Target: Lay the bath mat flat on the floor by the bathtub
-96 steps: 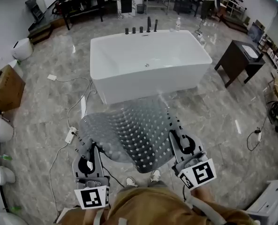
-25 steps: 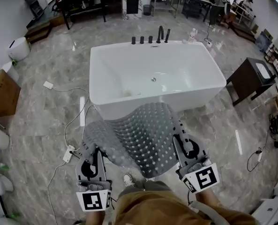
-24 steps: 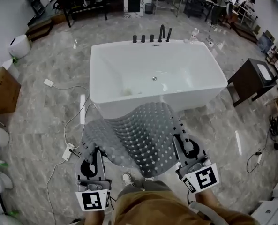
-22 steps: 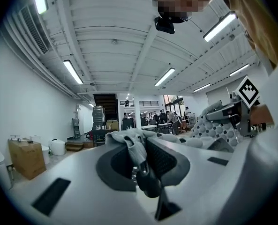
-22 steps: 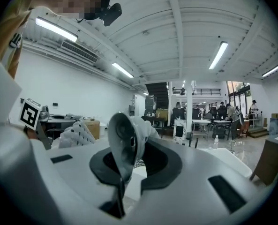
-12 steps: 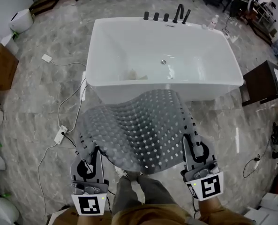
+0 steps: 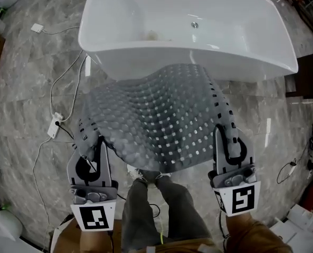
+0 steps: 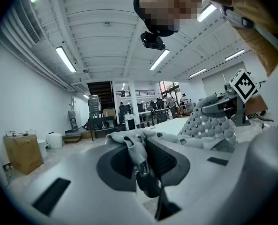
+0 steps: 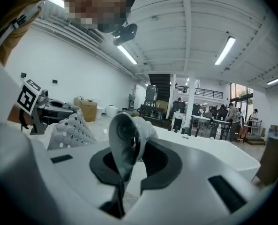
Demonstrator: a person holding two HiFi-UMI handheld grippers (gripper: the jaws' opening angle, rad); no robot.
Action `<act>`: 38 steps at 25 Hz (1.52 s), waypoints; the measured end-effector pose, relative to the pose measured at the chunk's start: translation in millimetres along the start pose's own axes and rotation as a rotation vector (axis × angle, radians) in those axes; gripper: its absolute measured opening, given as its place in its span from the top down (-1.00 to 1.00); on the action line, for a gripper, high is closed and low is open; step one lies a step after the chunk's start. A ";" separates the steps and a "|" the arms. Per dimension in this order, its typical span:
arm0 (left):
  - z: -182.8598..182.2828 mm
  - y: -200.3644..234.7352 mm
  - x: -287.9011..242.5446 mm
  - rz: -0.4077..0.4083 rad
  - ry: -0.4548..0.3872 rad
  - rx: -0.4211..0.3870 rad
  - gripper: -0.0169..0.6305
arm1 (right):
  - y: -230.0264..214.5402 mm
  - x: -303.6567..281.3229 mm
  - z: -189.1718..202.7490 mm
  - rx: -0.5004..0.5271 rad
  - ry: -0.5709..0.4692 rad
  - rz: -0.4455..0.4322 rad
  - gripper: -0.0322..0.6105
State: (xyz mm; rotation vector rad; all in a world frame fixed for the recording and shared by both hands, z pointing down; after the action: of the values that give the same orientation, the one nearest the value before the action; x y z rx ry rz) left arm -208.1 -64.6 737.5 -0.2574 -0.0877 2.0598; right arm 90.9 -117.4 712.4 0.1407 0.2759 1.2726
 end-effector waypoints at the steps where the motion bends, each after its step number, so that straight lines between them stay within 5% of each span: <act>1: 21.2 3.4 -8.1 -0.001 0.003 0.001 0.76 | 6.3 -9.9 20.6 -0.002 0.003 0.000 0.74; 5: 113.9 10.7 -34.6 -0.005 -0.006 0.018 0.76 | 36.3 -41.5 102.6 -0.003 0.007 0.018 0.74; 8: 135.2 7.1 -33.6 0.002 -0.017 0.007 0.76 | 46.8 -36.4 122.0 -0.013 -0.009 0.051 0.74; 14: 40.5 -12.5 -5.7 -0.002 -0.004 -0.009 0.76 | 9.5 3.6 36.3 0.013 -0.034 0.023 0.74; 18: -67.3 -7.3 26.7 -0.039 0.010 -0.078 0.76 | -15.7 30.8 -48.2 -0.030 -0.083 0.002 0.74; 21: -139.3 -17.7 51.5 -0.031 0.013 -0.002 0.76 | -41.8 62.7 -129.9 0.037 -0.028 -0.025 0.74; 23: -154.8 -17.9 59.5 -0.003 0.021 0.014 0.76 | -42.5 72.6 -149.3 0.055 -0.006 -0.031 0.74; 32: -40.3 -7.7 21.1 0.002 -0.027 -0.032 0.76 | -12.1 26.1 -53.0 0.128 -0.061 -0.043 0.74; 38: -37.5 -4.8 22.0 0.034 -0.002 -0.100 0.76 | -14.5 24.0 -44.6 0.137 -0.089 -0.049 0.74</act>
State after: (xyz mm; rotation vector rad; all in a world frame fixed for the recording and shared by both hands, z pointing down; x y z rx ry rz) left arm -205.9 -44.8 698.6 -0.3198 -0.1887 2.0922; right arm 98.0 -100.8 662.9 0.3050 0.2887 1.1953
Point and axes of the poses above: the fingertips, and each gripper's own axes: x backward along the fingers, y to its left, z out of its underside, the point moved 8 cm from there along x, backward along the fingers, and after that the axes turned 14 degrees about z, right-handed, at the moved point
